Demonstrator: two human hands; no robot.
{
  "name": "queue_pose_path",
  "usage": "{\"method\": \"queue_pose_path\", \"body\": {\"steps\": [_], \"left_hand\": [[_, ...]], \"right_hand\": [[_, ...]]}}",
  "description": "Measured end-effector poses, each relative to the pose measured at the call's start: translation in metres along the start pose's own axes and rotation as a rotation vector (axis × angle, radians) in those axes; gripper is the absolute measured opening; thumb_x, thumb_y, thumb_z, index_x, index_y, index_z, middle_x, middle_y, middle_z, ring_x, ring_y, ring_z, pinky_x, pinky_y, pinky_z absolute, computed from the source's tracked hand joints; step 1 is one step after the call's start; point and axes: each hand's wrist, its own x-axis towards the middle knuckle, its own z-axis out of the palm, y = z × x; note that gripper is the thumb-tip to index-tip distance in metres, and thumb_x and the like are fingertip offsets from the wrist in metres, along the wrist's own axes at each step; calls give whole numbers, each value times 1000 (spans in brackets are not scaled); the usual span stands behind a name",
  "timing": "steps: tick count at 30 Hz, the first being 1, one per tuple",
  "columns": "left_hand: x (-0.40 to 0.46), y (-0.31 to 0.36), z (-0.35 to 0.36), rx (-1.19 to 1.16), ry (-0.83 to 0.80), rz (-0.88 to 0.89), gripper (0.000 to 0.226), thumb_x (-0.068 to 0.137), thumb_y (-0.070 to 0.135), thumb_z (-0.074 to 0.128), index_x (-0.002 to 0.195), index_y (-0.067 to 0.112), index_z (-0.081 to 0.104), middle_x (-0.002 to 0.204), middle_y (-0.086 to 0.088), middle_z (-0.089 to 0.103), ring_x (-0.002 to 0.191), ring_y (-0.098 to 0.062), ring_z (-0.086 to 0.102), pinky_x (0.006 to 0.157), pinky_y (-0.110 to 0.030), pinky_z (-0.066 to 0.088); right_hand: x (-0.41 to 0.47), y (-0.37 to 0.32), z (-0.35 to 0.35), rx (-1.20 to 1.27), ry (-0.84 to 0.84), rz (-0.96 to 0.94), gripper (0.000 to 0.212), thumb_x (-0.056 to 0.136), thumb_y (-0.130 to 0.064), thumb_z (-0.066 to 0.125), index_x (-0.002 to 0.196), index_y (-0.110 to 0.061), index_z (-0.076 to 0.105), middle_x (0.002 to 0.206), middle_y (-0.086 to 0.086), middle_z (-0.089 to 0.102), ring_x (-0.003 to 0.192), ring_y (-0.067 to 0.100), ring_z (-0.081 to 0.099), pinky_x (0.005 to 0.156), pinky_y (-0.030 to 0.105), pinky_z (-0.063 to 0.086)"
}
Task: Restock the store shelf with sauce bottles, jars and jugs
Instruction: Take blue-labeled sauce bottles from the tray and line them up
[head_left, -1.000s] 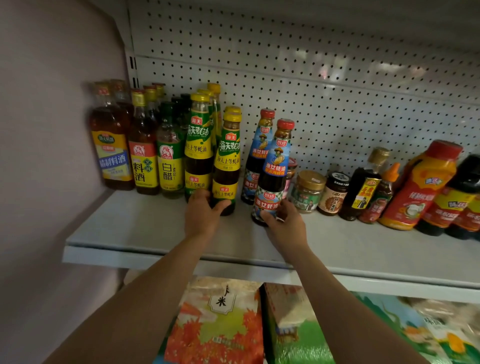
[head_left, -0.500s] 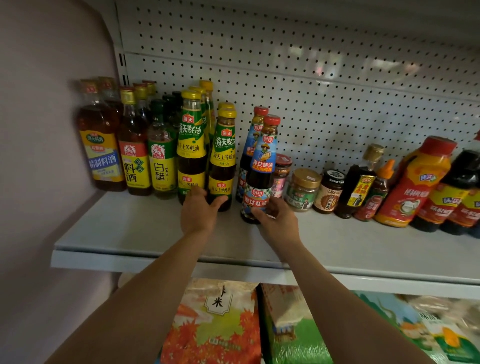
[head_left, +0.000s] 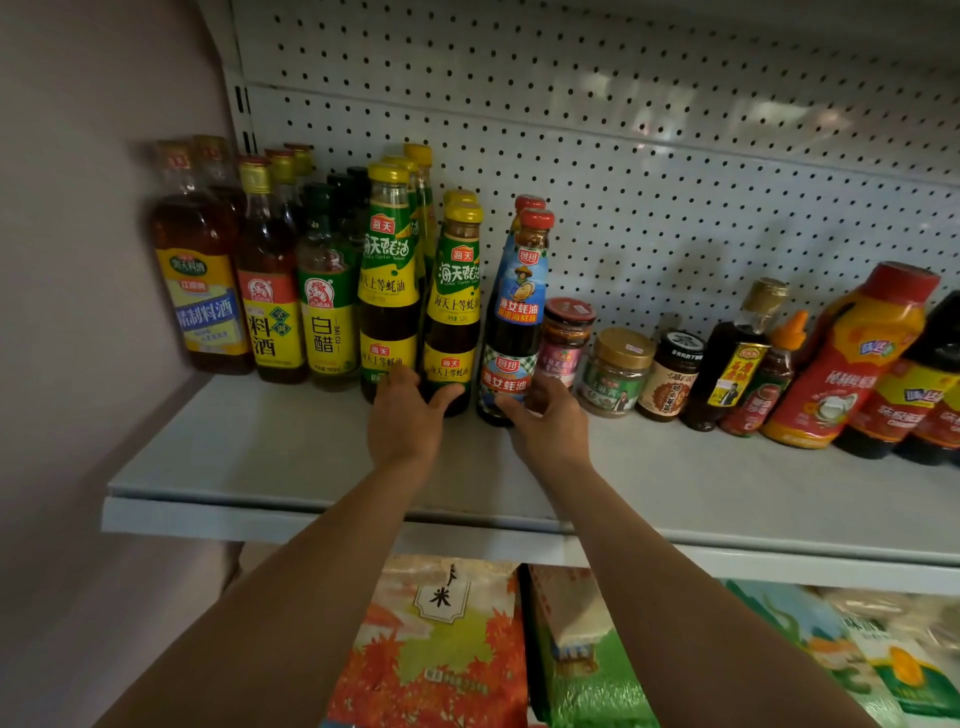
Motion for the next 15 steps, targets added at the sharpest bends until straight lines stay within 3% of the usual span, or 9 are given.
{"method": "queue_pose_path", "body": {"steps": [15], "left_hand": [[-5,4,-4,37,-12,32,57,87,55,63,120,10,53,120,-12,59,109,-32,58,75,-34,38]], "right_hand": [[-6,-5,8,-156,52,5,44,88,-44,69,129,-29,62,116,-6,72,97,14,67,84,31,54]]}}
